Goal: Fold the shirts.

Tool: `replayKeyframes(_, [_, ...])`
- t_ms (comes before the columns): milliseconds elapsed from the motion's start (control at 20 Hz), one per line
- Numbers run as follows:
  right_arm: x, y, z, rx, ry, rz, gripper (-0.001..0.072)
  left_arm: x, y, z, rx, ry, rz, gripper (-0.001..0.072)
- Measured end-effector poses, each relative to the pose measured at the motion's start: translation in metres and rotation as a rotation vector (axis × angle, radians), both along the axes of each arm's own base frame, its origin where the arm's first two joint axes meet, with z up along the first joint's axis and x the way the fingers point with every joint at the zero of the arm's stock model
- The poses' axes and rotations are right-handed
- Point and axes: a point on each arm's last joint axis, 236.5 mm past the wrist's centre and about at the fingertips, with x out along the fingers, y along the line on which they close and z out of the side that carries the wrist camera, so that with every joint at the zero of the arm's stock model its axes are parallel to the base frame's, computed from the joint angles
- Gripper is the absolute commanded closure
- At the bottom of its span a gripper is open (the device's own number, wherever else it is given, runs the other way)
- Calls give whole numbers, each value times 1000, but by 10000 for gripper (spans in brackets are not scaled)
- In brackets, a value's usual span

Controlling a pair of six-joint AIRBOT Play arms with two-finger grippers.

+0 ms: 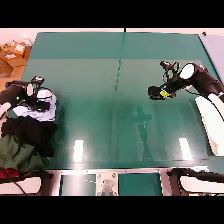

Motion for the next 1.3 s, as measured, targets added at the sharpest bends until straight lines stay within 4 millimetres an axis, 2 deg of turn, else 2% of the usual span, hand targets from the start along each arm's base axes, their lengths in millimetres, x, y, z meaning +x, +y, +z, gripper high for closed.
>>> replayKeyframes(100, [0, 2, 1, 10, 0, -2, 694, 7, -4, 21, -14, -2, 16, 684])
replayKeyframes(150, [0, 5, 1, 25, 2, -5, 695, 21, -11, 41, -16, -44, 0, 684])
replayKeyframes(200, [1, 9, 3, 41, -2, -9, 695, 32, -23, 61, -25, -85, -22, 685])
replayKeyframes(300, [5, 18, 6, 80, -15, -19, 695, 52, -60, 110, -50, -184, -94, 685])
replayKeyframes(400, [5, 22, 12, 109, -12, -26, 695, 61, -113, 159, -100, -285, -195, 684])
replayKeyframes(500, [2, 19, 19, 123, 10, -31, 696, 58, -171, 194, -170, -355, -303, 685])
replayKeyframes(650, [4, 0, 43, 140, -3, -67, 695, 37, -263, 211, -319, -392, -456, 680])
replayKeyframes(700, [6, -10, 53, 143, -21, -89, 694, 30, -292, 210, -376, -393, -495, 497])
replayKeyframes(750, [7, -22, 64, 145, -42, -114, 690, 21, -321, 204, -439, -381, -528, 179])
replayKeyframes(800, [7, -32, 72, 146, -60, -139, 604, 12, -345, 197, -500, -363, -548, 124])
replayKeyframes(850, [6, -44, 80, 146, -74, -164, 395, 7, -360, 191, -537, -347, -558, 124])
replayKeyframes(900, [4, -53, 86, 145, -81, -185, 329, 4, -369, 185, -558, -331, -561, 124])
replayKeyframes(1000, [-2, -68, 89, 145, -73, -219, 355, 5, -371, 180, -594, -313, -537, 123])
replayKeyframes(1150, [-15, -76, 75, 151, -22, -242, 354, 11, -344, 165, -602, -244, -454, 124])
replayKeyframes(1300, [-27, -75, 43, 160, 24, -249, 354, -13, -316, 132, -599, -71, -378, 123])
